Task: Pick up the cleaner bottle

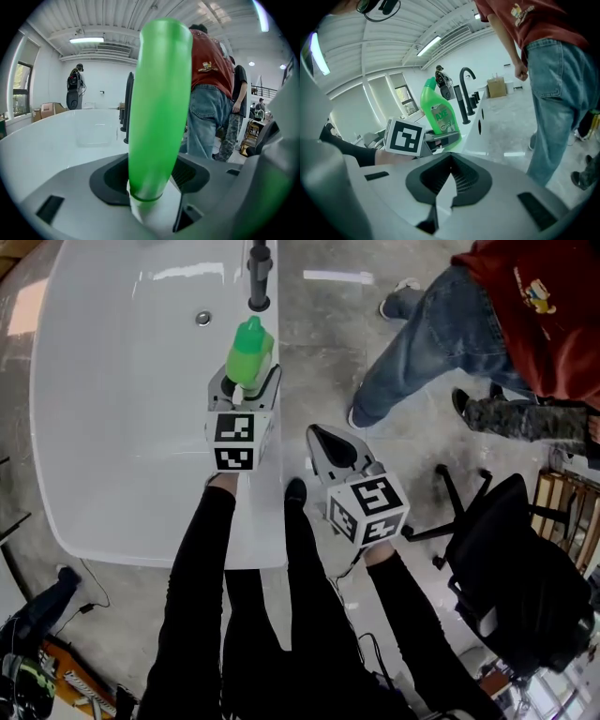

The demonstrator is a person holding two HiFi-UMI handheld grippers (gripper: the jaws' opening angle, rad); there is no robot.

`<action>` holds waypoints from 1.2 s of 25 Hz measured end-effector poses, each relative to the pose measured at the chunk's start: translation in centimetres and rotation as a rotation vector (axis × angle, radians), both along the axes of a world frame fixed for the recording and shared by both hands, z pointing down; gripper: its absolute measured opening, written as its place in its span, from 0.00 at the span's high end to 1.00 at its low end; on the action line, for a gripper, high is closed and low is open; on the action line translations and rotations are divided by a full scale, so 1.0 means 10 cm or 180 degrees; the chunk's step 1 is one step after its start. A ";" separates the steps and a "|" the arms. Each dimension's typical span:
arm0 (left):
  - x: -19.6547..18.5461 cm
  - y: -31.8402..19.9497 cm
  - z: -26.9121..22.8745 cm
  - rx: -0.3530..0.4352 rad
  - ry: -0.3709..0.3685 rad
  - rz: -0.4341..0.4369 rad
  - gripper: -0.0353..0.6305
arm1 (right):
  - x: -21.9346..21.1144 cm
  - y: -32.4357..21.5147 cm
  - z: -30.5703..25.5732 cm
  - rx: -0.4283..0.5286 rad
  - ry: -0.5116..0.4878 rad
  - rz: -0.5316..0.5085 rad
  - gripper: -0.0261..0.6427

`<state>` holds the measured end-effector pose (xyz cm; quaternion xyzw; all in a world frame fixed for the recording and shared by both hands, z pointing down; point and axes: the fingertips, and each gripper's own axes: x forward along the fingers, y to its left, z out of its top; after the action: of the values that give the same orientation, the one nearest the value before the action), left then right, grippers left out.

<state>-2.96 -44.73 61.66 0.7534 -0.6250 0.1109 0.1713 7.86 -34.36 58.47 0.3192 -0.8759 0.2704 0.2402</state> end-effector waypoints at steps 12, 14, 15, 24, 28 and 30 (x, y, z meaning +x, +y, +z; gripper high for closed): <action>0.01 -0.17 -0.02 0.0215 0.0076 -0.0073 0.56 | -0.17 -0.18 0.18 0.0011 -0.0033 -0.0145 0.96; 0.02 -0.19 -0.03 0.0228 0.0069 -0.0069 0.56 | -0.21 -0.21 0.20 0.0034 -0.0045 -0.0165 0.96; 0.02 -0.20 -0.03 0.0228 0.0065 -0.0070 0.56 | -0.22 -0.23 0.21 0.0046 -0.0058 -0.0172 0.96; -0.03 -0.29 -0.03 0.0219 0.0090 -0.0161 0.61 | -0.22 -0.30 0.27 0.0013 -0.0087 -0.0159 0.96; -0.04 -0.31 -0.03 0.0223 0.0081 -0.0166 0.61 | -0.25 -0.28 0.31 -0.0007 -0.0077 -0.0174 0.96; -0.05 -0.32 -0.03 0.0236 0.0072 -0.0180 0.63 | -0.25 -0.28 0.33 -0.0011 -0.0066 -0.0178 0.96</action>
<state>-3.46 -47.92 61.37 0.7425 -0.6478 0.0743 0.1534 5.37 -37.18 61.73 0.2914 -0.8865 0.2684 0.2392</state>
